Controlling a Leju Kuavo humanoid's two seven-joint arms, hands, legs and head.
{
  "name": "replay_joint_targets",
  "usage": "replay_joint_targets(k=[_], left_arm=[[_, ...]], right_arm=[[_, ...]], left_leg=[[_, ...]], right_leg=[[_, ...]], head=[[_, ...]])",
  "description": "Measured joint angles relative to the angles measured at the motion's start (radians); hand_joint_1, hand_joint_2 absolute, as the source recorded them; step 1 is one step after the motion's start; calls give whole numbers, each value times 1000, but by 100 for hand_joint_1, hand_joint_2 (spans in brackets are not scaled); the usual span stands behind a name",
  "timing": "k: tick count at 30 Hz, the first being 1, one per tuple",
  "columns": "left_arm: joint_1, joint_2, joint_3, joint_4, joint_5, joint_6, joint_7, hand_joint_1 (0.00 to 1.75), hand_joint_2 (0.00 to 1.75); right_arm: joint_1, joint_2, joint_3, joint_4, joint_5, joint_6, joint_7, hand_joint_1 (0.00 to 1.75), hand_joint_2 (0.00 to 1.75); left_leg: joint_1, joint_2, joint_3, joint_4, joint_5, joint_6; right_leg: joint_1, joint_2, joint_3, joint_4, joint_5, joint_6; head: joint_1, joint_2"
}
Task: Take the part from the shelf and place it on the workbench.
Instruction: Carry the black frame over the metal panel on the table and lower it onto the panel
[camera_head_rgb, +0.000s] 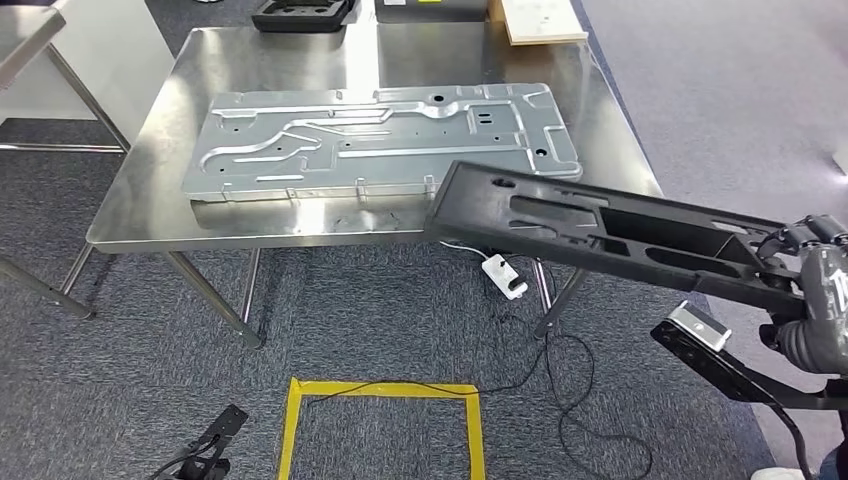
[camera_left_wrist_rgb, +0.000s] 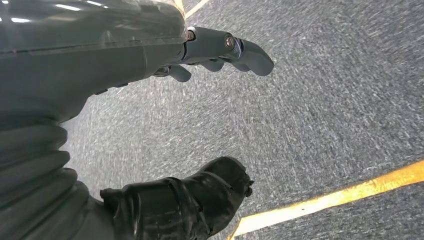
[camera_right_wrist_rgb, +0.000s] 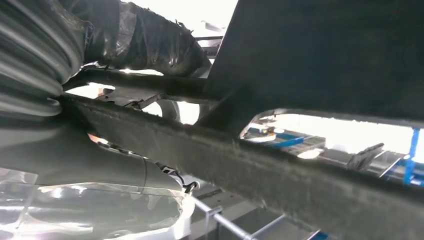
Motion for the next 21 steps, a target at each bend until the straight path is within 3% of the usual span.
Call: replay_joint_targets(k=[1, 3, 4, 5, 8, 10, 11, 13, 14, 15, 16, 17, 19, 21], left_arm=[[0, -1, 0, 0, 0, 0, 0, 0, 175], [0, -2, 0, 0, 0, 0, 0, 0, 175], [0, -2, 0, 0, 0, -1, 0, 0, 175], [-1, -2, 0, 0, 0, -1, 0, 0, 175], [2, -3, 0, 0, 0, -1, 0, 0, 175], [2, -4, 0, 0, 0, -1, 0, 0, 175], [1, -5, 0, 0, 0, -1, 0, 0, 175], [-2, -6, 0, 0, 0, -1, 1, 0, 175], [-2, -6, 0, 0, 0, -1, 1, 0, 175], [-1, -6, 0, 0, 0, -1, 1, 0, 175], [0, -6, 0, 0, 0, -1, 2, 0, 175], [1, -7, 0, 0, 0, -1, 2, 0, 175], [0, -7, 0, 0, 0, -1, 2, 0, 175], [-1, -7, 0, 0, 0, -1, 2, 0, 175]], right_arm=[[0, 1, 4, 0, 0, 2, 0, 175, 175], [-2, 1, 10, -2, 4, 8, 0, 175, 175], [-3, 2, 12, -5, 6, 10, 0, 175, 175], [-5, 2, 15, -7, 8, 12, 0, 175, 175], [-10, 2, 20, -14, 12, 14, 0, 175, 175], [-12, 1, 22, -17, 14, 14, 0, 175, 175], [-14, 1, 23, -19, 15, 14, 0, 175, 175], [-14, 1, 24, -22, 17, 11, 0, 175, 175], [-14, 2, 25, -22, 18, 9, 0, 175, 175], [-14, 3, 27, -22, 19, 7, 0, 175, 175], [-13, 4, 28, -22, 19, 4, 0, 175, 175], [-13, 4, 29, -22, 20, 1, 0, 175, 175], [-13, 5, 30, -22, 20, -4, 0, 175, 175], [-13, 4, 30, -22, 20, -6, 0, 175, 175]], left_leg=[[1, -7, 4, 3, -6, -1], [2, -22, 15, 12, -20, -6], [2, -28, 18, 19, -27, -11], [1, -33, 17, 22, -32, -16], [1, -43, 12, 22, -35, -30], [0, -24, 2, 45, -51, -41], [0, -8, -18, 85, -71, -47], [4, 17, -88, 211, -118, -58], [6, 21, -126, 270, -132, -61], [6, 23, -150, 299, -128, -63], [7, 24, -155, 291, -104, -63], [8, 25, -138, 241, -64, -62], [6, 27, -78, 104, 4, -56], [3, 26, -45, 35, 17, -49]], right_leg=[[-2, 1, -1, -22, 31, 2], [-9, 13, 42, -141, 114, 3], [-9, 23, 67, -199, 139, 1], [-9, 31, 83, -234, 147, -3], [-6, 31, 95, -253, 138, -20], [-12, 25, 104, -263, 137, -32], [-14, 21, 110, -266, 136, -37], [-14, 14, 117, -267, 131, -44], [-14, 11, 119, -267, 128, -46], [-14, 9, 123, -267, 125, -46], [-14, 8, 127, -267, 121, -45], [-14, 7, 134, -267, 117, -43], [-13, 6, 147, -266, 106, -36], [-8, 5, 151, -268, 101, -26]], head=[[0, 0], [0, 0], [0, 0], [1, 0], [0, 0], [-4, 0], [-6, 0], [-12, 0], [-12, 0], [-12, 0], [-12, 0], [-12, 0], [-12, 0], [-11, 0]])
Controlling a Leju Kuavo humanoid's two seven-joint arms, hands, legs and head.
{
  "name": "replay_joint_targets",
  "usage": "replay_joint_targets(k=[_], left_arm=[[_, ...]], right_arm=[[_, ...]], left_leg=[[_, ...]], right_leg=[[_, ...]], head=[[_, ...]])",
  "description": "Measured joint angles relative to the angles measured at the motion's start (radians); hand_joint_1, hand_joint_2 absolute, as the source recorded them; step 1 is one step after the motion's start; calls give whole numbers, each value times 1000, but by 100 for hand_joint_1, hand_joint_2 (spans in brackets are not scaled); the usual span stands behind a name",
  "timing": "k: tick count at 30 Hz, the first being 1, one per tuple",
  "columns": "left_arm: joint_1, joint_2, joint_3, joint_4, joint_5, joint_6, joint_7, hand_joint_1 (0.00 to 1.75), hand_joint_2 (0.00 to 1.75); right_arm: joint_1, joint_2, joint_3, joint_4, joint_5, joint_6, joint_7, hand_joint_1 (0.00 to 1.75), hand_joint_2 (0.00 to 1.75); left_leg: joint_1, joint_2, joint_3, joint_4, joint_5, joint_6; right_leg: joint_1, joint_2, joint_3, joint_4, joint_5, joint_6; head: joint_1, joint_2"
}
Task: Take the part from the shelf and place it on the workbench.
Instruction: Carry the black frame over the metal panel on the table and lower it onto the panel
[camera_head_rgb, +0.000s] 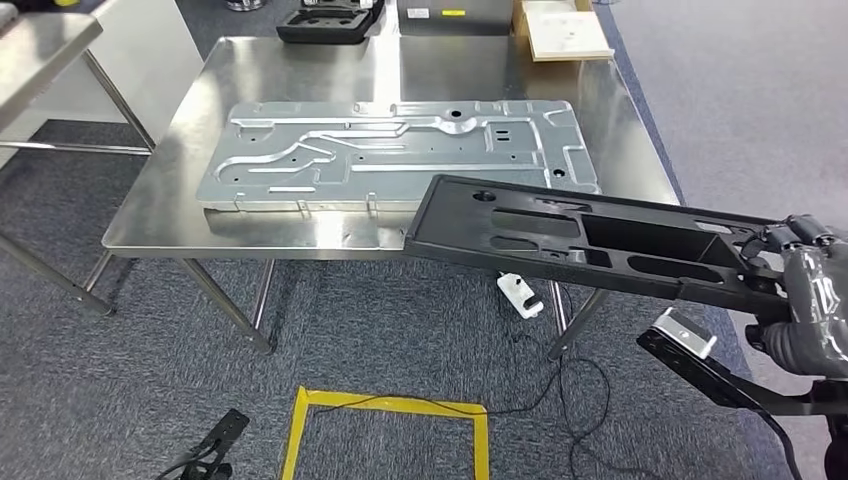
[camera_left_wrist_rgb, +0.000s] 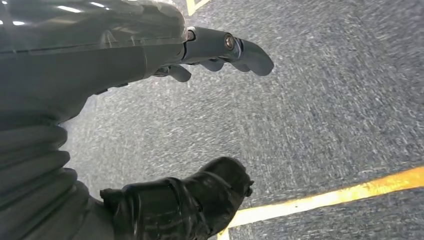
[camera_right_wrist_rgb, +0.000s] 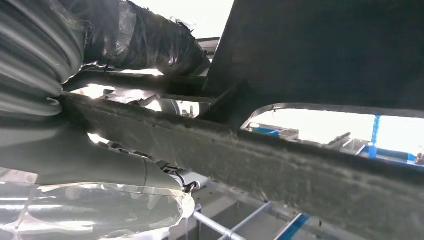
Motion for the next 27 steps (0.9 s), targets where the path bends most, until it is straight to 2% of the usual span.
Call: replay_joint_targets(k=[3, 5, 6, 8, 9, 10, 11, 12, 14, 15, 16, 19, 21, 23, 24, 25, 26, 27], left_arm=[[0, 0, 0, 0, 0, 0, 1, 0, 175], [-1, 0, 0, 0, 0, 0, 0, 0, 175], [-1, 0, 0, 0, 0, 0, 0, 0, 175], [0, 0, 0, 0, 0, -1, 1, 0, 175], [0, 0, 0, 0, 0, -1, 2, 0, 175], [1, 0, 0, 0, 0, -1, 3, 0, 175], [1, -1, 0, 0, 0, -2, 5, 0, 175], [1, -2, 0, 0, 0, -2, 7, 0, 175], [2, -4, 0, 0, 0, -4, 8, 0, 175], [2, -5, 0, 0, 0, -4, 8, 0, 175], [3, -5, 0, 0, 0, -4, 8, 0, 175], [4, -6, 0, 0, 0, -6, 8, 0, 175], [3, -7, 0, 0, 0, -7, 8, 0, 175], [4, -7, 0, 0, 0, -7, 8, 0, 175], [5, -7, 0, 0, 0, -7, 8, 0, 175], [6, -7, 0, 0, 0, -7, 8, 0, 175], [7, -7, 0, 0, 0, -7, 8, 0, 175], [7, -7, 0, 0, 0, -7, 8, 0, 175]], right_arm=[[1, -1, 0, 0, 2, -1, 0, 175, 175], [2, -3, 0, 1, 5, -4, 0, 175, 175], [5, -4, -2, 3, 6, -7, 0, 175, 175], [20, -8, -9, 8, 4, -17, 0, 175, 175], [30, -10, -15, 12, 1, -21, 0, 175, 175], [40, -12, -22, 16, -3, -25, 0, 175, 175], [51, -16, -30, 20, -8, -29, 0, 175, 175], [60, -20, -40, 24, -13, -34, 0, 175, 175], [80, -28, -65, 31, -24, -42, 0, 175, 175], [90, -31, -78, 34, -29, -45, 0, 175, 175], [100, -33, -91, 37, -32, -46, 0, 175, 175], [119, -38, -122, 45, -36, -47, 0, 175, 175], [127, -42, -135, 50, -37, -47, 0, 175, 175], [135, -43, -144, 53, -37, -48, 0, 175, 175], [141, -43, -147, 55, -38, -48, 0, 175, 175], [147, -43, -149, 57, -39, -48, 0, 175, 175], [153, -43, -151, 60, -39, -48, 0, 175, 175], [158, -43, -155, 62, -40, -48, 0, 175, 175]], left_leg=[[1, -2, 8, -14, -4, 16], [5, -1, 19, -26, -2, 30], [5, -1, 24, -29, -3, 34], [2, -1, 28, -30, -7, 41], [0, -1, 30, -28, -10, 44], [-1, -2, 33, -27, -13, 45], [-3, -3, 37, -25, -18, 45], [-4, -4, 42, -24, -22, 45], [-9, -6, 48, -21, -31, 41], [-10, -7, 48, -20, -33, 38], [-11, -7, 47, -20, -34, 34], [-10, -6, 43, -8, -47, 20], [-8, -3, 5, 72, -90, 6], [-3, -1, -66, 206, -141, -3], [0, -1, -95, 253, -150, -6], [2, 0, -109, 265, -138, -8], [3, 0, -101, 237, -107, -9], [4, 0, -76, 175, -64, -8]], right_leg=[[1, -1, 4, -8, -2, 15], [-1, -1, -14, 34, -30, 21], [-1, -1, -43, 91, -56, 23], [1, -1, -119, 227, -105, 25], [2, -1, -148, 270, -109, 25], [3, -1, -157, 271, -92, 24], [5, -1, -145, 231, -57, 20], [7, -1, -118, 162, -13, 14], [14, -1, -64, 39, 38, 3], [17, 0, -50, 8, 45, -1], [20, 0, -45, 0, 41, -2], [13, 0, -38, -11, 42, -9], [4, -2, -30, -17, 41, -15], [3, -4, -25, -18, 37, -19], [2, -4, -22, -18, 35, -19], [1, -4, -18, -18, 31, -19], [0, -3, -12, -17, 27, -17], [-2, -3, -4, -17, 22, -14]], head=[[0, 0], [3, 0], [4, 0], [5, 0], [4, 0], [4, 0], [4, 0], [5, 0], [4, 0], [3, 0], [2, 0], [1, 0], [-2, 0], [-4, 0], [-4, 0], [-4, 0], [-4, 0], [-4, 0]])
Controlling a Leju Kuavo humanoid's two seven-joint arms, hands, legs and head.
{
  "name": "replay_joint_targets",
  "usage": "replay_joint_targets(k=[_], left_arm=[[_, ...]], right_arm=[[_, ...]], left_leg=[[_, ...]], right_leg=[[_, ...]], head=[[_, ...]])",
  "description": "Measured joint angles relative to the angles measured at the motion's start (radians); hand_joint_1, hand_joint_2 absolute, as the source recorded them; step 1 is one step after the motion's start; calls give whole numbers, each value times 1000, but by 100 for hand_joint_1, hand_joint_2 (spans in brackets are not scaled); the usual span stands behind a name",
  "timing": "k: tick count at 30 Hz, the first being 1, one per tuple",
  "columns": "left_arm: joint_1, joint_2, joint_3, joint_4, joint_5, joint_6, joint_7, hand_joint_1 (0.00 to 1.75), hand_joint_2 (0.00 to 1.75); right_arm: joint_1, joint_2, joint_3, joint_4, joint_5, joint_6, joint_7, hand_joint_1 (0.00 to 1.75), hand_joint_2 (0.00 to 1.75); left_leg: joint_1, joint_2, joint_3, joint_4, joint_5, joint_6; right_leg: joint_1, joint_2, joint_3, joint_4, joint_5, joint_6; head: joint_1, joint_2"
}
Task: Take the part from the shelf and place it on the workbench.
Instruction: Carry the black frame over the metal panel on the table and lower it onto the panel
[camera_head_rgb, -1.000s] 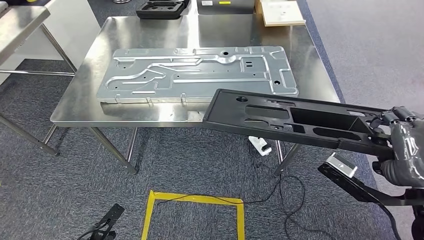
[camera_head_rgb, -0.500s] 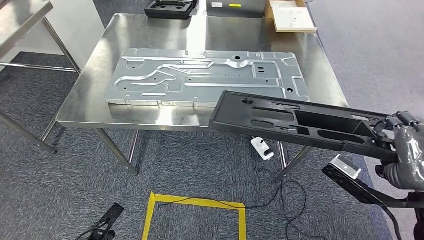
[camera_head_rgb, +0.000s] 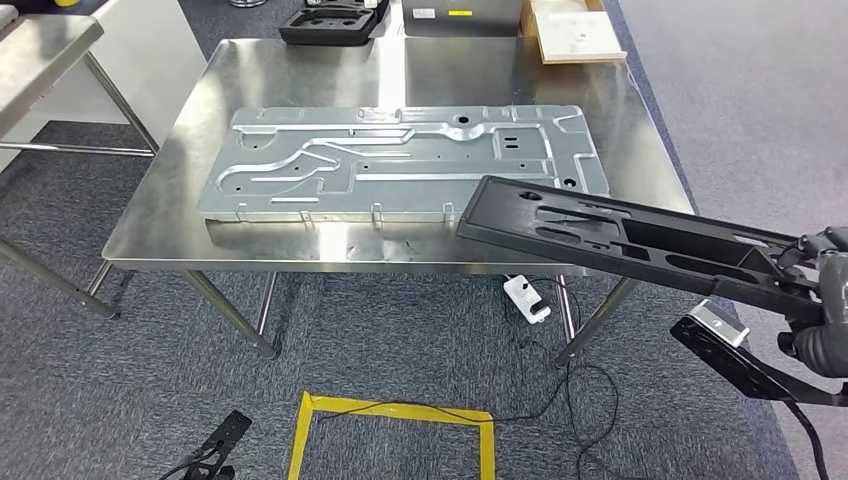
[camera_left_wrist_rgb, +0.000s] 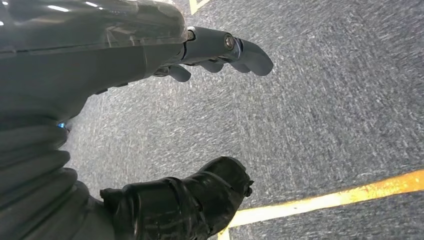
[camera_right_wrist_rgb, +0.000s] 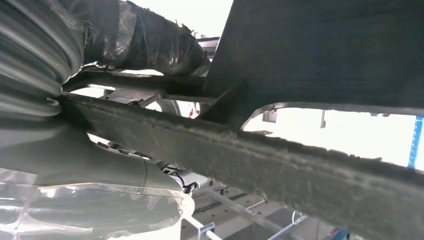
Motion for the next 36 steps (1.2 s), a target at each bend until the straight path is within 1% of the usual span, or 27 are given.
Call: replay_joint_targets(k=[1, 2, 3, 6, 8, 10, 11, 12, 13, 14, 16, 17, 18, 20, 22, 23, 24, 25, 27, 28, 29, 30, 31, 32, 33, 34, 36], left_arm=[[0, 0, 0, 0, 0, 0, 0, 0, 175], [-1, 1, 0, 0, 0, 0, -1, 0, 175], [-1, 1, 0, 0, 0, 0, -2, 0, 175], [-1, 1, 0, 0, 0, 0, -4, 0, 175], [-1, 1, 0, 0, 0, 1, -7, 0, 175], [-2, 1, 0, 0, 0, 1, -8, 0, 175], [-2, 1, 0, 0, 0, 1, -7, 0, 175], [-1, 1, 0, 0, 0, 1, -7, 0, 175], [-1, 1, 0, 0, 0, 1, -7, 0, 175], [0, 1, 0, 0, 0, 1, -7, 0, 175], [0, 1, 0, 0, 0, 1, -7, 0, 175], [-1, 0, 0, 0, 0, 1, -7, 0, 175], [-1, 0, 0, 0, 0, 1, -6, 0, 175], [-3, -1, 0, 0, 0, 2, -4, 0, 175], [-3, -2, 0, 0, 0, 2, -3, 0, 175], [-4, -2, 0, 0, 0, 2, -3, 0, 175], [-6, -3, 0, 0, 0, 2, -2, 0, 175], [-7, -3, 0, 0, 0, 2, -2, 0, 175], [-7, -3, 0, 0, 0, 2, -1, 0, 175], [-5, -3, 0, 0, 0, 2, 0, 0, 175], [-3, -3, 0, 0, 0, 2, 0, 0, 175], [-1, -2, 0, 0, 0, 2, -1, 0, 175], [-1, -2, 0, 0, 0, 2, -1, 0, 175], [-2, -2, 0, 0, 0, 3, -1, 0, 175], [-3, -2, 0, 0, 0, 4, -1, 0, 175], [-5, -2, 0, 0, 0, 4, -1, 0, 175], [-7, -2, 0, 0, 0, 4, -2, 0, 175]], right_arm=[[3, 0, -3, 2, -1, 0, 0, 175, 175], [5, 0, -6, 4, -1, 0, 0, 175, 175], [7, 0, -9, 5, -1, -1, 0, 175, 175], [13, 0, -11, 8, -2, -3, 0, 175, 175], [16, 0, -13, 11, -2, -4, 0, 175, 175], [17, 0, -15, 13, -2, -5, 0, 175, 175], [18, 0, -16, 14, -2, -6, 0, 175, 175], [20, 0, -16, 14, -2, -6, 0, 175, 175], [22, 0, -16, 15, -2, -6, 0, 175, 175], [23, 1, -16, 15, -1, -6, 0, 175, 175], [22, 1, -16, 16, 4, -6, 0, 175, 175], [20, 2, -16, 15, 8, -6, 0, 175, 175], [17, 3, -16, 15, 13, -6, 0, 175, 175], [10, 5, -16, 13, 26, -5, -1, 175, 175], [4, 8, -15, 11, 40, -4, -1, 175, 175], [0, 10, -14, 11, 46, -4, -2, 175, 175], [-5, 12, -12, 11, 52, -4, -2, 175, 175], [-9, 15, -10, 10, 56, -4, -3, 175, 175], [-14, 20, -4, 10, 61, -4, -3, 175, 175], [-14, 23, -1, 10, 62, -3, -3, 175, 175], [-15, 26, 3, 10, 62, -3, -3, 175, 175], [-17, 29, 8, 10, 63, -3, -3, 175, 175], [-20, 32, 13, 10, 64, -3, -3, 175, 175], [-24, 35, 18, 10, 65, -3, -3, 175, 175], [-28, 37, 24, 10, 67, -2, -3, 175, 175], [-32, 39, 28, 10, 68, -2, -3, 175, 175], [-36, 41, 37, 10, 73, -1, -3, 175, 175]], left_leg=[[0, 0, 32, -71, 36, 1], [-1, 0, 62, -134, 58, 3], [-3, 0, 81, -173, 66, 6], [-4, -1, 94, -196, 58, 21], [-1, 0, 105, -207, 57, 33], [0, 0, 116, -212, 52, 43], [-1, 0, 120, -212, 48, 47], [-3, 0, 124, -212, 43, 50], [-5, 0, 130, -211, 38, 51], [-6, -1, 139, -211, 31, 52], [-7, -3, 160, -209, 15, 49], [-10, -5, 168, -208, 7, 46], [-11, -6, 172, -208, 1, 42], [-13, -6, 172, -209, -5, 32], [-14, -5, 175, -209, -14, 22], [-14, -4, 169, -192, -24, 16], [-14, -3, 152, -154, -40, 10], [-11, -2, 119, -94, -62, 4], [-8, -1, 30, 43, -101, -4], [-6, -1, -6, 87, -101, -6], [-5, -1, -24, 93, -80, -7], [-4, 0, -23, 60, -38, -6], [-4, 3, -3, -6, 17, -3], [-6, 9, 21, -74, 60, 2], [-9, 13, 46, -135, 82, 8], [-12, 17, 60, -170, 87, 14], [-14, 17, 72, -196, 70, 26]], right_leg=[[-1, 0, 7, 0, -6, 4], [1, 1, 12, 2, -11, 9], [2, 2, 14, 2, -14, 14], [5, 4, 15, -5, -19, 29], [3, 2, 4, 23, -37, 38], [4, 2, -52, 131, -83, 41], [4, 2, -95, 202, -108, 42], [5, 2, -132, 260, -120, 43], [5, 2, -156, 287, -114, 42], [5, 2, -161, 275, -86, 40], [7, 2, -117, 151, 3, 32], [10, 2, -89, 87, 33, 26], [13, 3, -68, 41, 47, 21], [18, 5, -55, 17, 40, 13], [13, 7, -48, 8, 35, 6], [9, 5, -40, 4, 31, 1], [5, 4, -32, 0, 28, -4], [4, 2, -25, -2, 23, -8], [3, 0, -13, -2, 11, -12], [3, 0, -5, -2, 4, -12], [4, -1, 4, -2, -3, -12], [4, -2, 17, -2, -12, -10], [4, -2, 29, -2, -22, -7], [5, -3, 37, -2, -32, -4], [7, -3, 43, -1, -40, 2], [10, -4, 45, -3, -46, 7], [13, -7, 53, -7, -49, 17]], head=[[0, 0], [0, 0], [0, 0], [0, 0], [4, 0], [9, 0], [9, 0], [9, 0], [9, 0], [9, 0], [9, 0], [9, 0], [9, 0], [7, 0], [6, 0], [4, 0], [2, 0], [0, 0], [-2, 0], [-2, 0], [-2, 0], [-2, 0], [-2, 0], [-2, 0], [-2, 0], [-3, 0], [-4, 0]])
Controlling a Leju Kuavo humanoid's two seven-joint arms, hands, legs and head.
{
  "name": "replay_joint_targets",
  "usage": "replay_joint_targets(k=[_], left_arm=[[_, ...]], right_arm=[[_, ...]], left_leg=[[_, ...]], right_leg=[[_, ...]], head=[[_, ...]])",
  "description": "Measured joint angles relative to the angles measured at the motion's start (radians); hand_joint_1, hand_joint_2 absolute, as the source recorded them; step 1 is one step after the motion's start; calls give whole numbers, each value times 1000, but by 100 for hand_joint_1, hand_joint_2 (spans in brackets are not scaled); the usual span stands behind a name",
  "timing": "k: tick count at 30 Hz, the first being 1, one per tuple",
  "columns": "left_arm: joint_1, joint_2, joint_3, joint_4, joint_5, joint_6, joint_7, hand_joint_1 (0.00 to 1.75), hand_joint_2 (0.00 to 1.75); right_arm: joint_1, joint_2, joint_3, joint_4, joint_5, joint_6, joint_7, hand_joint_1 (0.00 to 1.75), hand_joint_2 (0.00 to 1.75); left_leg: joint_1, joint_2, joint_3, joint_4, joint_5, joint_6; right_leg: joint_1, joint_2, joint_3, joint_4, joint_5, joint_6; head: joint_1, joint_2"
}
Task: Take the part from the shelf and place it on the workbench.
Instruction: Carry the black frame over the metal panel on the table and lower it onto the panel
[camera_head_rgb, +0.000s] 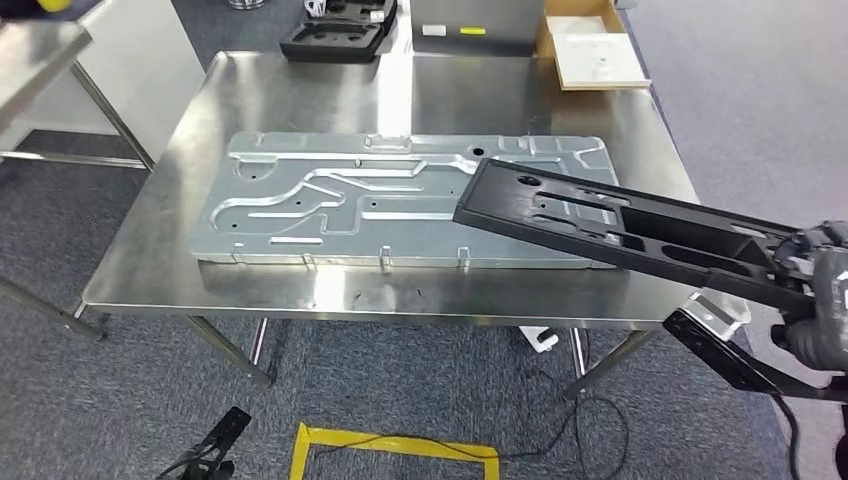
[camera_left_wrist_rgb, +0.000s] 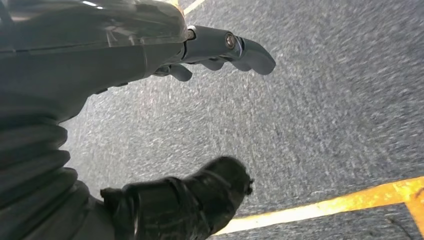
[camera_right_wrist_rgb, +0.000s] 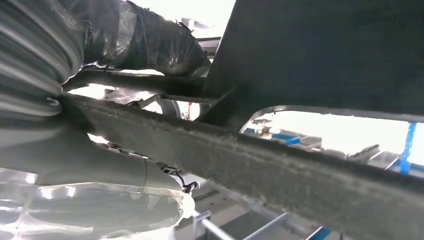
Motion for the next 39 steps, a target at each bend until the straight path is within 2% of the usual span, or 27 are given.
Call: replay_joint_targets(k=[2, 3, 4, 6, 7, 8, 9, 11, 13, 15, 17, 19, 20, 22, 23, 24, 25, 26, 27, 29, 30, 33, 35, 37, 38, 39], left_arm=[[1, 0, 0, 0, 0, 0, -1, 0, 175], [2, 0, 0, 0, 0, 0, -1, 0, 175], [1, 0, 0, 0, 0, 0, -1, 0, 175], [1, 0, 0, 0, 0, 0, -1, 0, 175], [1, 0, 0, 0, 0, 0, -1, 0, 175], [3, 0, 0, 0, 0, 0, -1, 0, 175], [4, 0, 0, 0, 0, 0, -1, 0, 175], [5, -1, 0, 0, 0, 0, -2, 0, 175], [4, -1, 0, 0, 0, -1, -2, 0, 175], [4, -1, 0, 0, 0, -3, -2, 0, 175], [5, -2, 0, 0, 0, -4, -2, 0, 175], [3, -4, 0, 0, 0, -3, -2, 0, 175], [1, -4, 0, 0, 0, -3, -1, 0, 175], [2, -4, 0, 0, 0, -1, 0, 0, 175], [5, -4, 0, 0, 0, 1, 1, 0, 175], [9, -4, 0, 0, 0, 2, 1, 0, 175], [12, -4, 0, 0, 0, 3, 1, 0, 175], [15, -4, 0, 0, 0, 3, 2, 0, 175], [16, -4, 0, 0, 0, 4, 3, 0, 175], [17, -3, 0, 0, 0, 5, 5, 0, 175], [20, -3, 0, 0, 0, 5, 6, 0, 175], [25, -3, 0, 0, 0, 6, 7, 0, 175], [23, -3, 0, 0, 0, 6, 7, 0, 175], [22, -3, 0, 0, 0, 6, 7, 0, 175], [22, -3, 0, 0, 0, 6, 7, 0, 175], [23, -3, 0, 0, 0, 6, 7, 0, 175]], right_arm=[[-2, 0, 5, 0, 3, 1, 0, 175, 175], [-6, 1, 7, 0, 4, 2, 0, 175, 175], [-9, 1, 10, 0, 4, 2, 0, 175, 175], [-14, 2, 16, 0, 5, 3, 0, 175, 175], [-14, 2, 20, 0, 5, 4, 0, 175, 175], [-14, 2, 24, 1, 5, 7, 0, 175, 175], [-14, 3, 28, 1, 4, 10, 0, 175, 175], [-17, 3, 33, 1, 4, 16, 0, 175, 175], [-22, 3, 35, 1, 3, 23, 0, 175, 175], [-25, 2, 38, 2, 1, 30, 0, 175, 175], [-27, 0, 38, 2, -2, 35, 0, 175, 175], [-28, 0, 38, 3, -6, 38, 0, 175, 175], [-27, -1, 38, 3, -8, 40, 0, 175, 175], [-19, -1, 37, 4, -15, 42, 0, 175, 175], [-10, -1, 35, 6, -20, 42, 1, 175, 175], [3, -2, 32, 10, -27, 42, 1, 175, 175], [16, -3, 28, 15, -36, 43, 2, 175, 175], [30, -5, 21, 21, -47, 44, 2, 175, 175], [43, -7, 13, 29, -57, 45, 2, 175, 175], [68, -10, -3, 47, -75, 47, 3, 175, 175], [80, -12, -10, 57, -81, 46, 3, 175, 175], [108, -23, -27, 82, -92, 46, 3, 175, 175], [120, -25, -36, 103, -102, 43, 3, 175, 175], [135, -25, -43, 131, -117, 36, 3, 175, 175], [145, -25, -45, 146, -124, 33, 2, 175, 175], [153, -25, -46, 162, -133, 29, 2, 175, 175]], left_leg=[[5, -6, 16, -11, -4, 11], [7, -11, 28, -15, -7, 16], [9, -15, 38, -18, -11, 21], [8, -24, 52, -19, -22, 27], [7, -29, 61, -18, -30, 27], [6, -35, 71, -17, -38, 28], [6, -41, 83, -17, -48, 27], [6, -53, 107, -16, -67, 24], [6, -64, 121, -15, -84, 15], [6, -71, 130, -10, -92, 3], [4, -67, 138, -1, -100, -7], [4, -46, 106, 63, -122, -18], [6, -34, 70, 124, -141, -23], [9, -24, -16, 244, -183, -31], [10, -23, -45, 270, -187, -33], [11, -22, -55, 256, -165, -33], [12, -20, -47, 209, -123, -33], [12, -19, -27, 139, -69, -30], [11, -17, -7, 74, -35, -27], [7, -16, 16, 7, -20, -17], [5, -17, 19, 5, -28, -12], [11, -16, 32, -6, -8, 6], [13, -16, 38, -13, -6, 14], [11, -16, 39, -12, -10, 20], [10, -17, 39, -11, -13, 22], [10, -18, 41, -9, -16, 22]], right_leg=[[-1, -3, 6, 7, -7, 8], [-2, -2, -3, 31, -18, 12], [-3, -1, -27, 78, -34, 15], [-4, 2, -108, 206, -77, 19], [-5, 2, -148, 254, -89, 20], [-5, 2, -174, 272, -86, 21], [-5, 3, -184, 256, -62, 20], [-6, 12, -160, 136, 40, 14], [-2, 29, -140, 44, 91, 5], [2, 34, -134, 29, 88, -4], [-2, 27, -115, 21, 97, -14], [-7, 19, -94, 13, 93, -23], [-7, 16, -88, 11, 89, -27], [-7, 11, -80, 11, 80, -31], [-7, 9, -75, 11, 74, -31], [-7, 8, -67, 11, 68, -30], [-7, 8, -58, 11, 62, -29], [-7, 7, -48, 11, 55, -26], [-6, 6, -40, 12, 48, -23], [-3, 6, -36, 14, 39, -13], [-1, 7, -36, 15, 35, -7], [-2, 7, -40, 32, 16, 10], [-5, 7, -81, 117, -30, 18], [-6, 7, -155, 247, -81, 24], [-7, 7, -182, 285, -83, 26], [-7, 7, -192, 286, -68, 26]], head=[[1, 0], [3, 0], [4, 0], [7, 0], [7, 0], [7, 0], [8, 0], [8, 0], [6, 0], [4, 0], [3, 0], [-1, 0], [-3, 0], [-6, 0], [-6, 0], [-6, 0], [-6, 0], [-6, 0], [-6, 0], [-5, 0], [-5, 0], [-4, 0], [-2, 0], [-1, 0], [-1, 0], [-1, 0]])
